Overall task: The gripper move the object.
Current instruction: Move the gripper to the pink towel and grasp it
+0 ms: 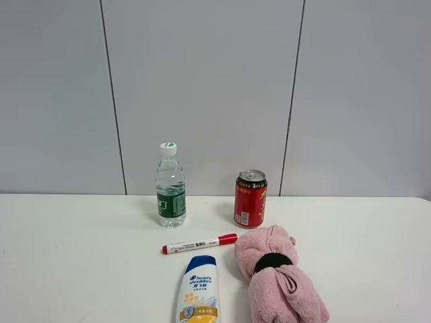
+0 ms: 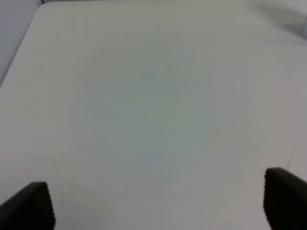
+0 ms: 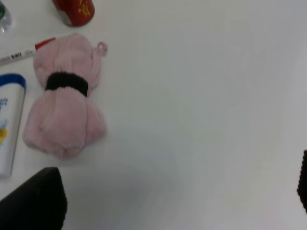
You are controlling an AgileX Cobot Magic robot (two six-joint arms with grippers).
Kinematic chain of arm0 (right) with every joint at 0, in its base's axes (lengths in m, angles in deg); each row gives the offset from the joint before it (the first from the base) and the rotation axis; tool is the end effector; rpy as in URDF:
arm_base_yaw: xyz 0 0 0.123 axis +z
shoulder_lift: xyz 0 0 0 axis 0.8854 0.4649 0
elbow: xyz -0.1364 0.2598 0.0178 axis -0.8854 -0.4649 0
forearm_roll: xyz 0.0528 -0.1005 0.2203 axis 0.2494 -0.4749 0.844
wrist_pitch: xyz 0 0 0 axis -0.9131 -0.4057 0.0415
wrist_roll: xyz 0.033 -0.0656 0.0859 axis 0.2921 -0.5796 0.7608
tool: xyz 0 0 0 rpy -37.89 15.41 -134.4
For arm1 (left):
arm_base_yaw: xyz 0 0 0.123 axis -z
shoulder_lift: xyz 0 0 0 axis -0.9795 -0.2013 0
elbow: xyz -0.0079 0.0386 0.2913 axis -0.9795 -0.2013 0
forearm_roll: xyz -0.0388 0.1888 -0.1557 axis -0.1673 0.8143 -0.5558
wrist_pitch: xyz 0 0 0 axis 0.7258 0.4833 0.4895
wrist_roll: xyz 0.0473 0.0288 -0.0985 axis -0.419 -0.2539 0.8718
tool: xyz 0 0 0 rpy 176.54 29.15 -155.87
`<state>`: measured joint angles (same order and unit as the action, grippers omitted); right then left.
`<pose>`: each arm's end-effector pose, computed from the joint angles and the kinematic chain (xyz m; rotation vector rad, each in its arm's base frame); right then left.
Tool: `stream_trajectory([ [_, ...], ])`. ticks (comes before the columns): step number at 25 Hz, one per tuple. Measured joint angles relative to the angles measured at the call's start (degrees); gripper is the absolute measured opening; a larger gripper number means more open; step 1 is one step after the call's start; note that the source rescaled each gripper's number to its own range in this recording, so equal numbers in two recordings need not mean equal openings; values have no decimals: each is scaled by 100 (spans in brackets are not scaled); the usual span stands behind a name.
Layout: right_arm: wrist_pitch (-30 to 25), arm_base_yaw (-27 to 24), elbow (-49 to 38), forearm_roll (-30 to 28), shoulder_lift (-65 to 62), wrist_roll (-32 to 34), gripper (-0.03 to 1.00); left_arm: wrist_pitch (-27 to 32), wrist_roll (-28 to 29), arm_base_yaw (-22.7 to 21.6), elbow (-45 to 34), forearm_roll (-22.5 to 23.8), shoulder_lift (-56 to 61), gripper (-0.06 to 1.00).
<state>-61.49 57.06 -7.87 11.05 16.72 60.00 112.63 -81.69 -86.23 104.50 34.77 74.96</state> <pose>0.0104 0.0113 0.3107 0.0436 2.2029 0.0697 0.0028 -0.0018 0.2616 -0.1395 2.0516 0.0576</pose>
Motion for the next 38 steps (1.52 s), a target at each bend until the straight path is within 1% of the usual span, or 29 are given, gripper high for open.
stream_trajectory([
  [4,125,0,1088,161,1005,148,100,0,0,0,0,0,0,100],
  [7,31,0,1554,333,1648,148,100,0,0,0,0,0,0,100],
  [9,-6,0,1685,522,2045,107,100,0,0,0,0,0,0,100],
  [12,-49,0,1714,1008,2551,-135,100,0,0,0,0,0,0,100],
  [15,111,73,1718,1569,2986,-398,100,0,0,0,0,0,0,100],
  [17,206,262,1724,1833,3292,-527,100,0,0,0,0,0,0,100],
  [19,369,602,1724,1917,3564,-665,100,0,0,0,0,0,0,100],
  [22,474,1186,1724,1809,3952,-845,100,0,0,0,0,0,0,100],
  [26,567,1803,1724,1758,4266,-906,100,0,0,0,0,0,0,100],
  [34,1161,2313,1724,1827,4375,-795,100,0,0,0,0,0,0,100],
  [38,1458,2553,1724,1845,4765,-621,100,0,0,0,0,0,0,100],
])
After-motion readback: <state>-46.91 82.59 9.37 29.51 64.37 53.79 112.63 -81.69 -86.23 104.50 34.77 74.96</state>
